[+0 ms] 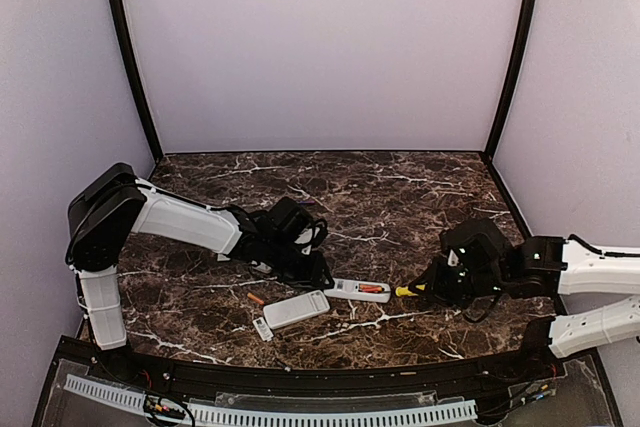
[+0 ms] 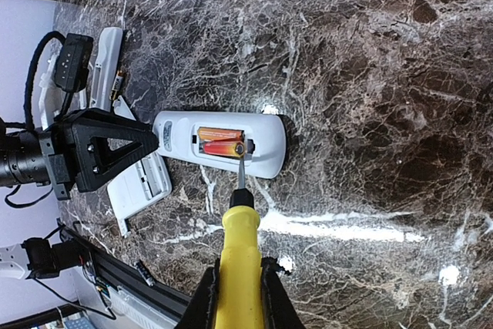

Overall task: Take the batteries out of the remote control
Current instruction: Remove the battery from the remote control without the battery cover.

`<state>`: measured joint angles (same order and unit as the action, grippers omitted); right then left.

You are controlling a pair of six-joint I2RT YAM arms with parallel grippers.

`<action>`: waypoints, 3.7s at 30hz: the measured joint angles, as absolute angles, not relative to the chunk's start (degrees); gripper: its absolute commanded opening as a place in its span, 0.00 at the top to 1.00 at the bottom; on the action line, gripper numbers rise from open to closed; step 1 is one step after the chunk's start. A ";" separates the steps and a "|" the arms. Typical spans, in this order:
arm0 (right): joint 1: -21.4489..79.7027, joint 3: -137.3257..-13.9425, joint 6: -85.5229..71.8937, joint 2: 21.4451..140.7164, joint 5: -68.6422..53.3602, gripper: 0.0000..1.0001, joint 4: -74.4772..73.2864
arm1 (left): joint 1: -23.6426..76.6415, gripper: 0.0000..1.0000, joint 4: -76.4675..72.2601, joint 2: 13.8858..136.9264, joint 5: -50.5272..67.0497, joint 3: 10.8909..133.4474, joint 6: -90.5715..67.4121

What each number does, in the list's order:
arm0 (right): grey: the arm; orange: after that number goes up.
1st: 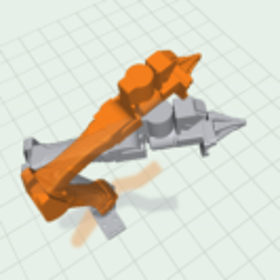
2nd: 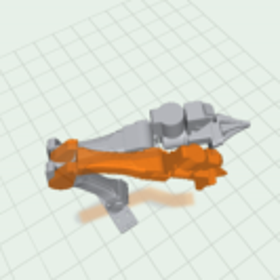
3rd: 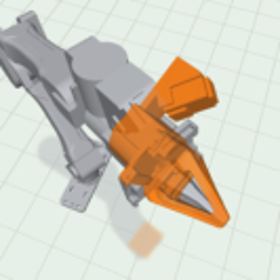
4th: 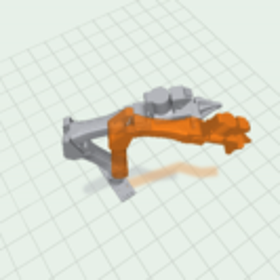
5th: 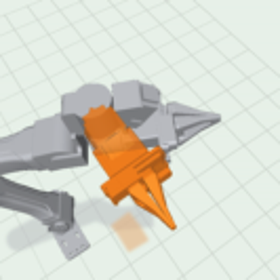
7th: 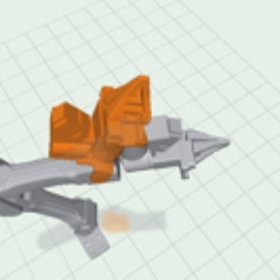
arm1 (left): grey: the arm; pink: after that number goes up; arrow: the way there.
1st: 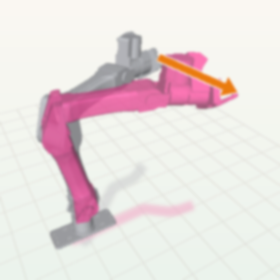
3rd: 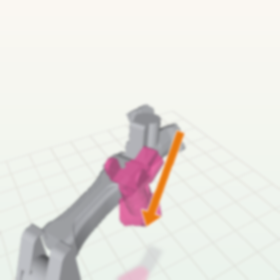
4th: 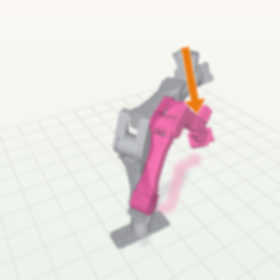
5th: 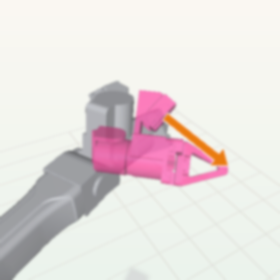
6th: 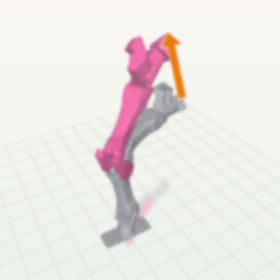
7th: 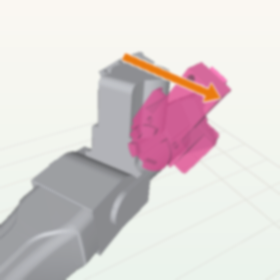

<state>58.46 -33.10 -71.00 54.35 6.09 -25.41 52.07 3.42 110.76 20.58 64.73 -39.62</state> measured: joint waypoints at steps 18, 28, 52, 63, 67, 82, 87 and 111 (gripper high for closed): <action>58.50 -35.09 -70.15 62.37 6.26 1.00 -18.50 | 52.10 0.72 3.53 110.76 21.08 64.79 -39.42; 58.54 -38.54 -67.88 66.48 7.33 1.00 -18.00 | 52.36 0.72 3.49 110.76 21.63 65.58 -39.33; 48.99 -39.88 -56.18 58.52 4.89 1.00 -18.48 | 55.29 0.25 8.91 110.04 13.63 73.03 -29.93; 48.95 -34.92 -58.54 55.55 1.21 1.00 -16.56 | 60.49 0.20 10.74 112.01 7.31 74.87 -26.98; 48.95 -34.17 -59.18 55.55 0.91 1.00 -16.27 | 60.66 0.20 11.33 113.21 6.07 75.13 -26.33; 48.95 -32.12 -61.43 60.69 -0.62 1.00 -11.22 | 62.04 0.29 13.91 116.36 2.52 77.12 -24.69; 48.95 -32.03 -61.84 62.67 -1.30 1.00 -9.69 | 62.17 0.36 14.09 116.46 2.37 77.14 -24.14; 48.95 -32.03 -64.16 61.45 0.25 1.00 -12.08 | 62.43 0.44 14.50 116.68 2.07 77.25 -23.05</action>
<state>48.95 -32.03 -64.16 61.45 0.25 -12.08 62.43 14.50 116.68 2.07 77.25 -23.05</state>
